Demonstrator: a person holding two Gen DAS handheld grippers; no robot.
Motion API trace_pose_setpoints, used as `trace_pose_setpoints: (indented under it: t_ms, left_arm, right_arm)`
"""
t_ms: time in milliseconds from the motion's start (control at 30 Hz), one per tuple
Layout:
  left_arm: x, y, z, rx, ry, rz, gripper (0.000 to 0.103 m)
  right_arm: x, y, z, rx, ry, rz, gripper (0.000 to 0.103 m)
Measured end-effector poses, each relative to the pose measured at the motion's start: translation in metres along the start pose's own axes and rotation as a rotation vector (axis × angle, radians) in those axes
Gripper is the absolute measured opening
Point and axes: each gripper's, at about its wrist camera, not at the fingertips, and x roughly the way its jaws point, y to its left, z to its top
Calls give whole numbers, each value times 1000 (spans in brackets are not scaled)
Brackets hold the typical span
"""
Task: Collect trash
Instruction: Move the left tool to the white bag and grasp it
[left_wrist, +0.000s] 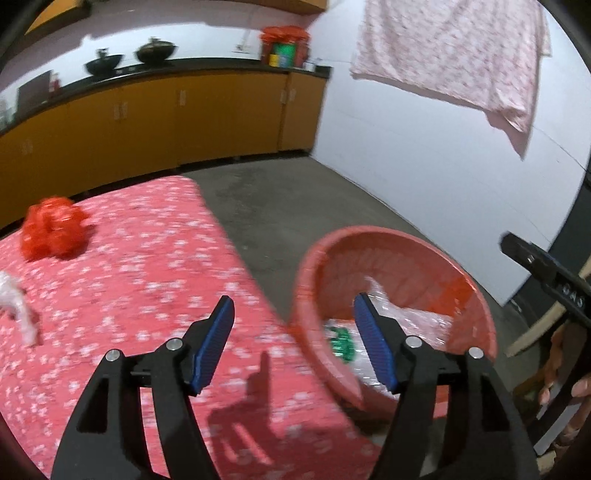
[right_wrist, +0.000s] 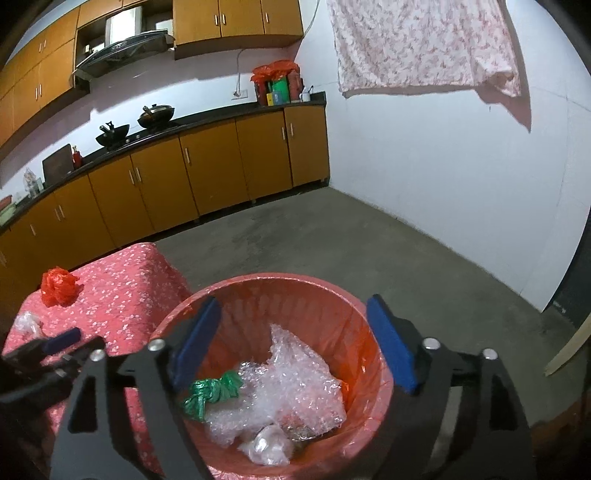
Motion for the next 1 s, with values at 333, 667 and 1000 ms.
trace_pose_setpoints:
  t_ms: [333,667,1000]
  left_arm:
    - [-41,105,-2,-128,-82,333,73]
    - [-35,250,-2,-389,-12,663,73]
    - [-4,271,0,-439,40,614,73]
  right_arm:
    - [-3,40,-3,-48,-31,17,93]
    - [6,108,-6,-149,-32,102,93]
    - [17,148,-5,-214,-26,142,93]
